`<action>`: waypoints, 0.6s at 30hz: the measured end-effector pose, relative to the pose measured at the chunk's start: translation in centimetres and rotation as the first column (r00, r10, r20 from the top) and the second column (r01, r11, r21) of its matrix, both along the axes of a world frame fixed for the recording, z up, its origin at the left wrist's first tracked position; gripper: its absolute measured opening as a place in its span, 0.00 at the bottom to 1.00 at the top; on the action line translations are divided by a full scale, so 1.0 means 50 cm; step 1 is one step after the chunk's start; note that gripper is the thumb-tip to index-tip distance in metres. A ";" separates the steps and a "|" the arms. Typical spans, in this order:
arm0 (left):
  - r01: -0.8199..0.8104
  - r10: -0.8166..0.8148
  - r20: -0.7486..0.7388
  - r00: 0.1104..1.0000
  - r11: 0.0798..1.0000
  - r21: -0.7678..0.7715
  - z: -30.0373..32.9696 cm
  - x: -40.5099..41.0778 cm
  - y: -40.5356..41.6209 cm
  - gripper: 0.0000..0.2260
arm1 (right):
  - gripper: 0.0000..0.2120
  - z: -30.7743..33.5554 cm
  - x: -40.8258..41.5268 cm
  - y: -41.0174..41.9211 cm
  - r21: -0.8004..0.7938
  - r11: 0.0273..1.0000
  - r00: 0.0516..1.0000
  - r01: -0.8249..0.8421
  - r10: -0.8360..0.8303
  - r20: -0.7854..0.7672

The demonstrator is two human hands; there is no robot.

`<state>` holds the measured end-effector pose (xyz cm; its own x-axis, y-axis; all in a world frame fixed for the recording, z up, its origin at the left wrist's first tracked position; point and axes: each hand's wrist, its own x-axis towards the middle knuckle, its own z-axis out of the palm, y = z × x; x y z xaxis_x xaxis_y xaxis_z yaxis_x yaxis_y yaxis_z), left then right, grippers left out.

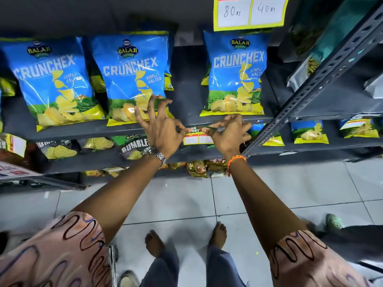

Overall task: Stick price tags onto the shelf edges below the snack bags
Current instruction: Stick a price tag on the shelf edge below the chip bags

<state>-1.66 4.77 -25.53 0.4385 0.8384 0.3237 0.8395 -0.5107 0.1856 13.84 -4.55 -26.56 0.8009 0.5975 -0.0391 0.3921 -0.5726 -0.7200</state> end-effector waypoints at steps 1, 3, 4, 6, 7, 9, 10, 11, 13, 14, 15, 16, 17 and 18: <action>-0.001 0.001 -0.015 1.000 1.000 0.011 -0.008 0.003 0.002 0.15 | 0.16 -0.007 -0.002 0.005 -0.021 1.000 1.000 0.007 -0.006 0.024; -0.012 0.013 -0.039 0.999 1.000 0.014 -0.021 0.006 0.006 0.14 | 0.12 -0.023 -0.005 0.015 -0.052 0.998 0.998 0.022 -0.019 0.066; -0.021 0.022 -0.052 0.998 1.000 0.014 -0.025 0.008 0.009 0.14 | 0.11 -0.029 -0.006 0.019 -0.071 0.997 0.996 0.026 -0.019 0.087; -0.037 0.038 -0.067 0.997 0.999 0.016 -0.033 0.011 0.016 0.13 | 0.12 -0.041 -0.009 0.027 -0.093 0.995 0.994 0.028 -0.018 0.108; -0.041 0.042 -0.065 0.997 0.999 0.018 -0.037 0.012 0.020 0.13 | 0.12 -0.046 -0.009 0.030 -0.096 0.995 0.993 0.030 -0.019 0.114; -0.048 0.050 -0.061 0.997 0.999 0.025 -0.040 0.015 0.027 0.12 | 0.12 -0.052 -0.010 0.037 -0.106 0.994 0.992 0.035 -0.022 0.126; -0.052 0.054 -0.061 0.997 0.998 0.029 -0.041 0.017 0.030 0.12 | 0.12 -0.055 -0.010 0.040 -0.112 0.993 0.991 0.039 -0.024 0.130; -0.054 0.056 -0.064 0.996 0.998 0.037 -0.040 0.019 0.031 0.12 | 0.12 -0.056 -0.009 0.043 -0.115 0.992 0.990 0.044 -0.028 0.139; -0.054 0.059 -0.079 0.995 0.997 0.057 -0.041 0.022 0.030 0.11 | 0.11 -0.060 -0.007 0.046 -0.107 0.993 0.988 0.050 -0.033 0.151; -0.054 0.059 -0.086 0.995 0.996 0.065 -0.042 0.023 0.029 0.10 | 0.11 -0.063 -0.006 0.047 -0.094 0.994 0.987 0.048 -0.033 0.155; -0.053 0.059 -0.091 0.994 0.996 0.067 -0.043 0.024 0.029 0.10 | 0.11 -0.066 -0.005 0.048 -0.077 0.996 0.987 0.044 -0.031 0.158; -0.053 0.059 -0.095 0.994 0.996 0.066 -0.044 0.024 0.028 0.10 | 0.11 -0.068 -0.005 0.048 -0.063 0.997 0.987 0.039 -0.029 0.161; -0.054 0.060 -0.103 0.993 0.997 0.063 -0.044 0.024 0.027 0.09 | 0.11 -0.071 -0.005 0.047 -0.057 0.998 0.986 0.037 -0.027 0.166; -0.054 0.061 -0.112 0.992 0.997 0.063 -0.044 0.024 0.026 0.09 | 0.12 -0.073 -0.006 0.047 -0.060 0.997 0.985 0.038 -0.028 0.173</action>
<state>-0.44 6.09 -27.71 0.4267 0.8441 0.3248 0.8818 -0.4681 0.0582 13.56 -2.21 -30.19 0.8181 0.5714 0.0642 0.4870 -0.6292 -0.6057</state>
